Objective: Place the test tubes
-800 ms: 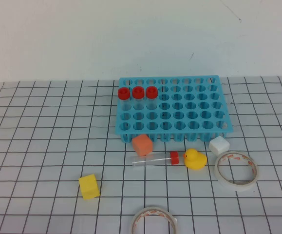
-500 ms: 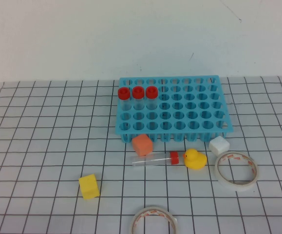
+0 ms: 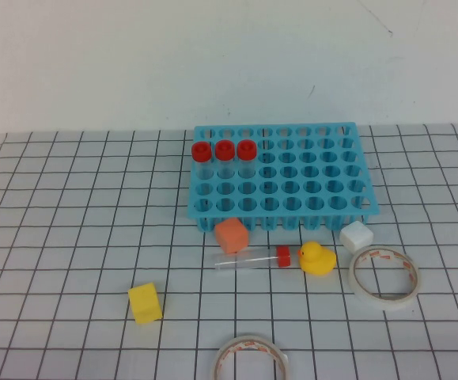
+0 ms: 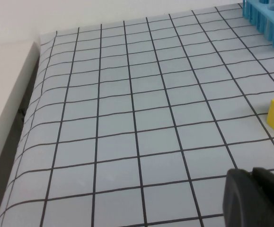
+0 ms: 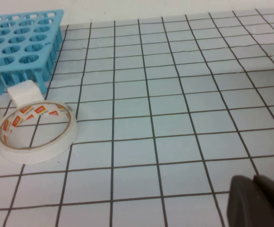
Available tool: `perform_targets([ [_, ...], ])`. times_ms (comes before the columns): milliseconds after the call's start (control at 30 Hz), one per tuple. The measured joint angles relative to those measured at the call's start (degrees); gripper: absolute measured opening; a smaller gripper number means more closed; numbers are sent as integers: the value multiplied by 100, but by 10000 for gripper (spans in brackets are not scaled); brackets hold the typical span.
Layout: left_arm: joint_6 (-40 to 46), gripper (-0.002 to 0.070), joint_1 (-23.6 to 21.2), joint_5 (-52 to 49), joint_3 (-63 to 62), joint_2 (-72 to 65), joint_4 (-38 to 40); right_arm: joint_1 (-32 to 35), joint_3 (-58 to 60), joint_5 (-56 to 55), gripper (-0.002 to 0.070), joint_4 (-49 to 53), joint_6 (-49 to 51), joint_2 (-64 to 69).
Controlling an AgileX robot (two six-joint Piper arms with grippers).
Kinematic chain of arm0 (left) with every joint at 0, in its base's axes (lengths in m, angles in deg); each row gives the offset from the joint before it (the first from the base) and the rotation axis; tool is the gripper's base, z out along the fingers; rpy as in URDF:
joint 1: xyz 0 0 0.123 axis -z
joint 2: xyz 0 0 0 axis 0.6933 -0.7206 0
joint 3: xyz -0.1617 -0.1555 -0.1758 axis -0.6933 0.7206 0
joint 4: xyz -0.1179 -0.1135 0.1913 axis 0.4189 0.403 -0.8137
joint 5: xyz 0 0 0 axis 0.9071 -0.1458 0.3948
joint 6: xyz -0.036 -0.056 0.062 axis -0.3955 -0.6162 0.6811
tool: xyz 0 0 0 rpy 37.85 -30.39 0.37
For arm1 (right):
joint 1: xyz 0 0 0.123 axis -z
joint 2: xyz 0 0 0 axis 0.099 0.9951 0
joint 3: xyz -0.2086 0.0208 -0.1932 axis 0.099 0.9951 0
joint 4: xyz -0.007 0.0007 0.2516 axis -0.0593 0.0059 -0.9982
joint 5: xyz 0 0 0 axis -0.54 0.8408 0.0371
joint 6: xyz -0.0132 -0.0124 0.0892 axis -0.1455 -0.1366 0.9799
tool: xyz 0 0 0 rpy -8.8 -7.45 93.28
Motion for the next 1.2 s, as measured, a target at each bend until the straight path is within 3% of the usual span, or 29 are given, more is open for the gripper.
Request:
perform_targets([
  [367,-86,-1,-8,31,0,0,140,0,0,0,-1,-85,0,0],
  [533,-1323,-1,-8,332,11,0,2716,0,0,-10,-1,-1455,0,0],
  [600,-1520,-2,-12,742,11,0,3617,0,25,-10,-1,-2843,0,0],
  [733,-1682,-2,-12,1125,11,0,4049,0,47,-48,-1,-4620,0,0],
  [833,-1664,-2,-12,1343,11,0,4351,0,47,-101,-1,-5139,-12,0],
  [967,-989,-1,-12,670,-245,-28,4292,0,47,-180,-1,-5169,-213,0],
  [1200,1490,-1,-12,-1797,-2300,-1686,3417,0,47,-256,-1,-5051,-771,0],
])
